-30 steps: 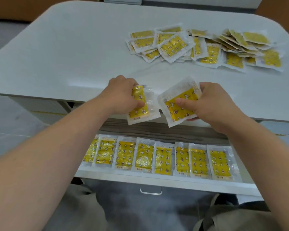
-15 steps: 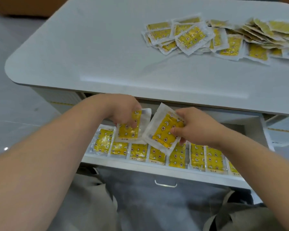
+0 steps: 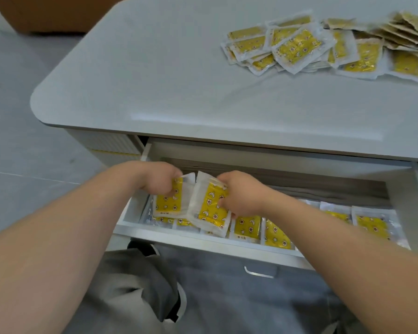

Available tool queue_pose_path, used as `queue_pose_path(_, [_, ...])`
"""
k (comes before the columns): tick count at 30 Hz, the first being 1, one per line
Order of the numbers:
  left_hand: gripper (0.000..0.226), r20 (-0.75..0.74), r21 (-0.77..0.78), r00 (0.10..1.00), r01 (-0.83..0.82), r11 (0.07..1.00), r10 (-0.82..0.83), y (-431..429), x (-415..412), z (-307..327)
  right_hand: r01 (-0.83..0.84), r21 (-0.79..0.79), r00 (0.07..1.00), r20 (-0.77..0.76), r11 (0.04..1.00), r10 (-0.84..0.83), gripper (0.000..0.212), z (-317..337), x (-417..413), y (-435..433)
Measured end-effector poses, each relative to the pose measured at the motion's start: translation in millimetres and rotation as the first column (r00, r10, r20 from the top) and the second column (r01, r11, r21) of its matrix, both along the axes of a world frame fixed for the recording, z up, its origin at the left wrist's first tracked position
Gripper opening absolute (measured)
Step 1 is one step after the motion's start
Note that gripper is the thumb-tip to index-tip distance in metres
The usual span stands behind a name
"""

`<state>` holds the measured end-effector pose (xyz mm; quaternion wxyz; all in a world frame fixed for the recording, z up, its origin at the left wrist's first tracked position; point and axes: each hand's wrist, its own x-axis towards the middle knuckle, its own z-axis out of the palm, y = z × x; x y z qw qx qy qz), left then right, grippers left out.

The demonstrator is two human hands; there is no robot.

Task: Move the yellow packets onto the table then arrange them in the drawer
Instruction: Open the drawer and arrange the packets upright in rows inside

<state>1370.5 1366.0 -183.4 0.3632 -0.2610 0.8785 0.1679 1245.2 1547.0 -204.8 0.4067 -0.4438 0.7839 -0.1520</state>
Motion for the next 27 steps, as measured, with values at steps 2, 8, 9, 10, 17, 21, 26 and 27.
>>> queue_pose_path(2, [0.023,0.037,0.014,0.999,-0.024,1.0,0.023,0.4,2.6,-6.2,-0.048,0.017,0.999,-0.013,0.999,0.048,0.021,-1.1,2.9,-10.3])
queue_pose_path(8, [0.044,0.029,-0.054,0.997,-0.063,0.997,0.064,0.3,11.2,-22.6,0.019,0.069,0.994,0.104,0.997,-0.026,0.047,-14.3,11.5,-24.5])
queue_pose_path(9, [0.047,0.019,-0.061,0.998,-0.062,0.996,0.064,1.0,11.6,-24.8,0.028,0.077,0.994,0.106,0.997,-0.036,0.054,-18.0,12.8,-27.3])
queue_pose_path(10, [0.051,0.008,-0.068,0.999,-0.053,0.996,0.054,2.2,11.4,-26.9,0.028,0.083,0.994,0.103,0.996,-0.037,0.055,-21.2,13.8,-30.1])
queue_pose_path(17, [0.071,-0.048,-0.193,0.997,0.057,0.979,-0.068,2.0,10.8,-39.6,-0.061,0.05,0.985,-0.159,0.997,0.068,0.038,-42.5,23.8,-43.7])
queue_pose_path(21, [0.075,-0.077,-0.251,0.994,0.059,0.966,-0.08,-1.8,12.6,-40.1,-0.085,0.039,0.96,-0.265,0.996,0.093,0.047,-51.5,25.4,-40.6])
queue_pose_path(26, [0.079,-0.034,-0.281,0.996,0.073,0.957,-0.086,3.0,11.7,-37.7,-0.115,0.038,0.89,-0.44,0.993,0.12,0.063,-51.4,26.6,-35.9])
queue_pose_path(27, [0.079,-0.005,-0.303,0.994,0.102,0.948,-0.109,5.2,9.9,-35.8,-0.128,0.028,0.886,-0.446,0.991,0.127,0.059,-50.9,27.8,-35.3])
